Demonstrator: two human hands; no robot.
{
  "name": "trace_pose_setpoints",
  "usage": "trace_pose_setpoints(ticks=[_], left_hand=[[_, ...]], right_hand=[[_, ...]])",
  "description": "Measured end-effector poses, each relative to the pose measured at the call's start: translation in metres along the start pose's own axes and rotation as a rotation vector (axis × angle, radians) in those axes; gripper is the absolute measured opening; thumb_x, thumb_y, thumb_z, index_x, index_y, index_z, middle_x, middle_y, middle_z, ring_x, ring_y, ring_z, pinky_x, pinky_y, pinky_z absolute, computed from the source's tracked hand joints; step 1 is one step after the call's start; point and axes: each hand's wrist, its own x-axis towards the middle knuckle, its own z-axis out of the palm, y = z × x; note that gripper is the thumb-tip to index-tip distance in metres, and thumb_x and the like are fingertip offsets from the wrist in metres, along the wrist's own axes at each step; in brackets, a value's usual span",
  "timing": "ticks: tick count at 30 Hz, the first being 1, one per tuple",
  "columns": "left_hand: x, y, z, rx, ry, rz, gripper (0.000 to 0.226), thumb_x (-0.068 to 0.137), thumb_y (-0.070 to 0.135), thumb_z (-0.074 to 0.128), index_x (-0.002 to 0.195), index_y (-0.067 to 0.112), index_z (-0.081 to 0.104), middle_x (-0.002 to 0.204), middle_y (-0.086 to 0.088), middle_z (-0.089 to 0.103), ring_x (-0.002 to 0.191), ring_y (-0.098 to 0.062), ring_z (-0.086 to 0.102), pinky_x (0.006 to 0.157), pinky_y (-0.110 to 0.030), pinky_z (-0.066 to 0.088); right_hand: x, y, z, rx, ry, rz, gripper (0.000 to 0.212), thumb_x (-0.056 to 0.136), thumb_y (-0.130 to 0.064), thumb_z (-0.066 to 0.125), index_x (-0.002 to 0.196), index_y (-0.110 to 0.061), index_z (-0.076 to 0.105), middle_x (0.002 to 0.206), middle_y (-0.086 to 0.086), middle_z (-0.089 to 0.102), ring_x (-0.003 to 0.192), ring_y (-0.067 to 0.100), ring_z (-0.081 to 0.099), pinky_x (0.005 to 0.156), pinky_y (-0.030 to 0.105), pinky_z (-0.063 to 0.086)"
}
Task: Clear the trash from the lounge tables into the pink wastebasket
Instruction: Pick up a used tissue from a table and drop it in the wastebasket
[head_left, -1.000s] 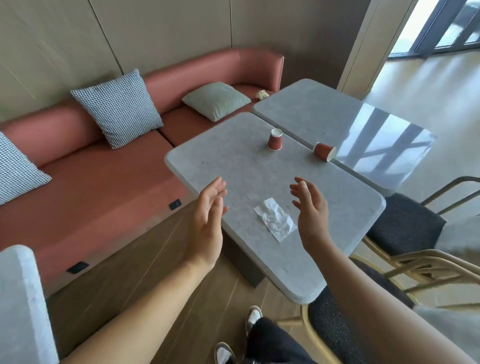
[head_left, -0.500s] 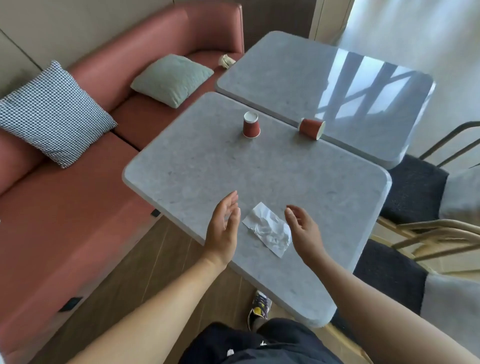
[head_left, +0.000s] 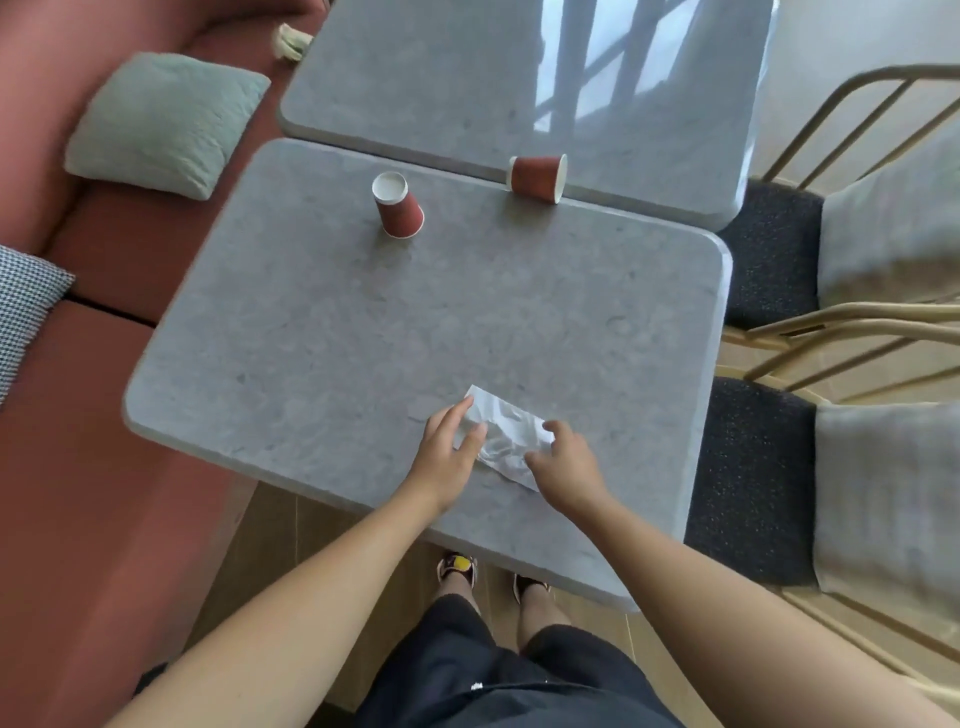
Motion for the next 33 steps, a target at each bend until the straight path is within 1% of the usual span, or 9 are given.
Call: trace_pose_setpoints(ticks=[8, 12, 16, 18, 21, 25, 29, 31, 33], left_hand=[[0.041, -0.010, -0.002, 0.098, -0.142, -0.038, 0.056, 0.111, 0.039, 0.050, 0.162, 0.023, 0.036, 0.166, -0.004, 0.029, 0.156, -0.017, 0.029, 0.119, -0.024, 0.021], [0.044, -0.007, 0.000, 0.047, -0.238, -0.044, 0.057, 0.111, 0.035, 0.051, 0.163, 0.019, 0.034, 0.166, -0.005, 0.036, 0.154, -0.018, 0.036, 0.124, -0.030, 0.027], [0.043, 0.001, -0.003, -0.029, -0.296, -0.072, 0.049, 0.113, 0.028, 0.048, 0.158, 0.012, 0.041, 0.153, -0.004, 0.051, 0.129, -0.007, 0.050, 0.086, 0.001, 0.038], [0.042, 0.007, -0.008, -0.071, -0.332, -0.071, 0.044, 0.113, 0.024, 0.047, 0.154, 0.009, 0.045, 0.143, -0.001, 0.057, 0.116, -0.001, 0.055, 0.079, 0.003, 0.042], [0.034, 0.022, -0.015, -0.134, -0.403, -0.093, 0.035, 0.114, 0.027, 0.044, 0.144, 0.014, 0.055, 0.118, 0.008, 0.064, 0.100, 0.001, 0.057, 0.081, -0.013, 0.047], [0.025, 0.040, -0.029, -0.150, -0.464, -0.064, 0.035, 0.113, 0.033, 0.043, 0.140, 0.022, 0.062, 0.138, 0.002, 0.066, 0.127, -0.008, 0.058, 0.108, -0.041, 0.045], [0.019, 0.060, -0.038, -0.176, -0.470, 0.019, 0.033, 0.113, 0.029, 0.043, 0.135, 0.019, 0.067, 0.136, -0.001, 0.070, 0.132, -0.017, 0.061, 0.105, -0.040, 0.048], [0.016, 0.069, -0.039, -0.193, -0.451, 0.045, 0.029, 0.113, 0.028, 0.045, 0.130, 0.021, 0.067, 0.130, 0.000, 0.072, 0.130, -0.019, 0.063, 0.107, -0.043, 0.049], [0.013, 0.078, -0.038, -0.207, -0.438, 0.074, 0.025, 0.112, 0.028, 0.046, 0.127, 0.024, 0.066, 0.126, -0.002, 0.071, 0.127, -0.020, 0.064, 0.106, -0.043, 0.051]], right_hand=[[0.014, -0.009, 0.019, 0.138, 0.121, 0.124, 0.058, 0.097, -0.013, 0.062, 0.152, -0.011, 0.045, 0.147, 0.017, 0.046, 0.123, 0.034, 0.058, 0.093, 0.033, 0.047], [0.014, -0.018, 0.031, 0.312, 0.157, 0.142, 0.055, 0.096, -0.019, 0.065, 0.148, -0.014, 0.050, 0.137, 0.014, 0.050, 0.117, 0.030, 0.060, 0.099, 0.044, 0.055], [0.013, -0.027, 0.041, 0.502, 0.138, 0.146, 0.044, 0.098, -0.025, 0.067, 0.140, -0.020, 0.055, 0.122, 0.008, 0.061, 0.104, 0.022, 0.066, 0.081, 0.033, 0.055], [0.011, -0.031, 0.043, 0.588, 0.149, 0.128, 0.034, 0.098, -0.024, 0.067, 0.131, -0.024, 0.059, 0.116, 0.006, 0.065, 0.106, 0.022, 0.068, 0.091, 0.040, 0.058], [0.005, -0.038, 0.044, 0.692, 0.193, 0.089, 0.016, 0.100, -0.020, 0.066, 0.109, -0.033, 0.065, 0.104, 0.002, 0.070, 0.096, 0.017, 0.069, 0.092, 0.041, 0.057], [-0.007, -0.046, 0.036, 0.746, 0.274, 0.022, 0.004, 0.099, -0.023, 0.069, 0.101, -0.025, 0.072, 0.082, -0.001, 0.064, 0.075, 0.010, 0.060, 0.073, 0.032, 0.050], [-0.024, -0.058, 0.019, 0.738, 0.411, 0.019, 0.043, 0.092, -0.040, 0.074, 0.089, 0.001, 0.062, 0.074, 0.000, 0.057, 0.068, 0.012, 0.052, 0.063, 0.032, 0.042], [-0.034, -0.061, 0.007, 0.799, 0.493, 0.032, 0.047, 0.084, -0.046, 0.071, 0.079, -0.002, 0.054, 0.071, -0.002, 0.050, 0.064, 0.011, 0.047, 0.060, 0.029, 0.040], [-0.043, -0.059, -0.006, 0.874, 0.568, 0.034, 0.036, 0.087, -0.038, 0.072, 0.071, -0.015, 0.050, 0.064, -0.009, 0.047, 0.057, 0.008, 0.044, 0.051, 0.021, 0.040]])
